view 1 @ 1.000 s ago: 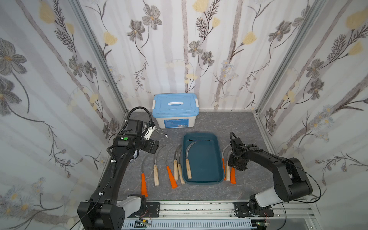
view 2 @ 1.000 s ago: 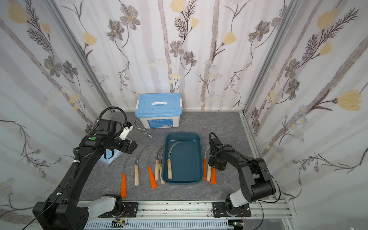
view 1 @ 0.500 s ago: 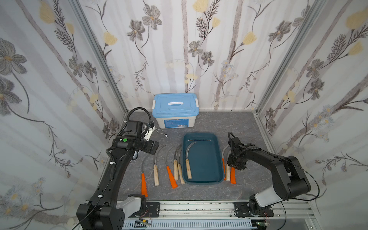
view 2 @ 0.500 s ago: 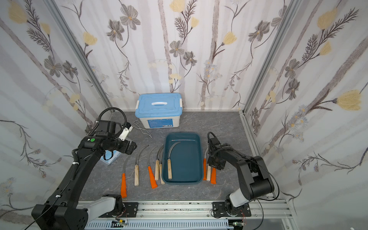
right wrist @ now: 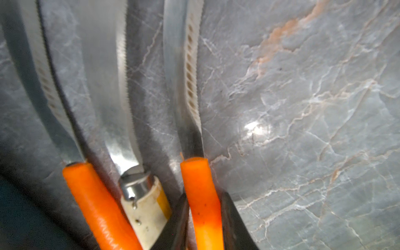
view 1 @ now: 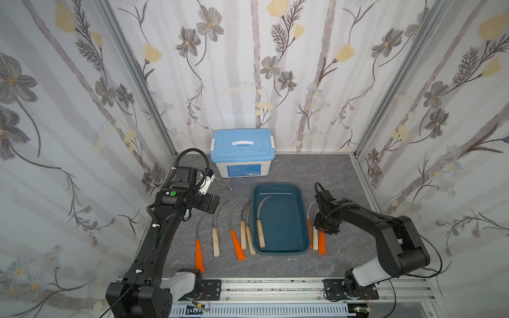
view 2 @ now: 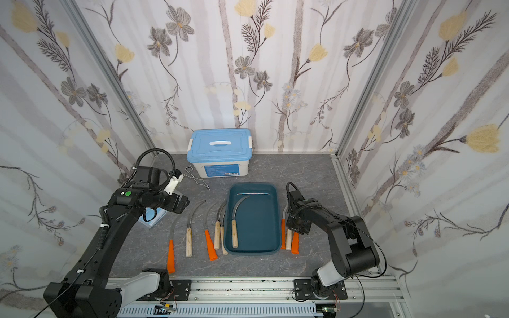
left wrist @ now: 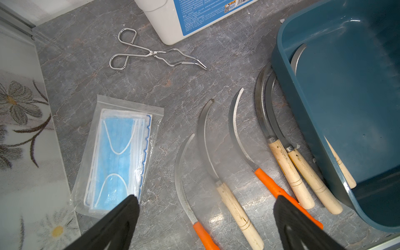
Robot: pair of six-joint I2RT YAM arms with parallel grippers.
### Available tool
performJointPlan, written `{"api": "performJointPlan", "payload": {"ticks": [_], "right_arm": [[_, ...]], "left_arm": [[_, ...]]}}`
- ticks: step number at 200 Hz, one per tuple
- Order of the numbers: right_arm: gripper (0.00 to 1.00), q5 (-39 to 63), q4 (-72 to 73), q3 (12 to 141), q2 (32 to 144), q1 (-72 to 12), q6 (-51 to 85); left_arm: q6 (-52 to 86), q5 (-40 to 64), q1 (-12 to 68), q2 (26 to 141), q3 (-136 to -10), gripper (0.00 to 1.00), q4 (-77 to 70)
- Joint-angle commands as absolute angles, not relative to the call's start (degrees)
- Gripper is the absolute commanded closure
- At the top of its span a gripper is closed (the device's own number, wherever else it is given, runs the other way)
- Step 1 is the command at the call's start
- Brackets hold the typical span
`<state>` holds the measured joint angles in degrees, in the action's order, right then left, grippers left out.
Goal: Put small sickles into storage boxes
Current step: Pick up the sickle at the center of the board.
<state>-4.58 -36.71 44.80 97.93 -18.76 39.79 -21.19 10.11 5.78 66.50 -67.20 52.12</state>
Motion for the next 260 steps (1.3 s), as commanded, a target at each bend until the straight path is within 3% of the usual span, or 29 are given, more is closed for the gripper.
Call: {"api": "performJointPlan", "payload": {"ticks": [1, 112, 260], "right_arm": [[0.74, -5.84, -34.8, 43.35, 99.37, -18.81, 39.98], [0.82, -6.94, -34.25, 43.15, 98.1, -18.83, 40.02], [0.82, -7.91, -35.75, 40.86, 95.31, -18.86, 39.82]], "left_arm": [[-21.53, 10.22, 5.72, 66.33, -67.32, 0.0, 51.94], [-21.53, 9.76, 5.76, 66.09, -67.55, 0.0, 52.22], [-21.62, 10.06, 5.75, 66.45, -67.58, 0.0, 51.65]]}}
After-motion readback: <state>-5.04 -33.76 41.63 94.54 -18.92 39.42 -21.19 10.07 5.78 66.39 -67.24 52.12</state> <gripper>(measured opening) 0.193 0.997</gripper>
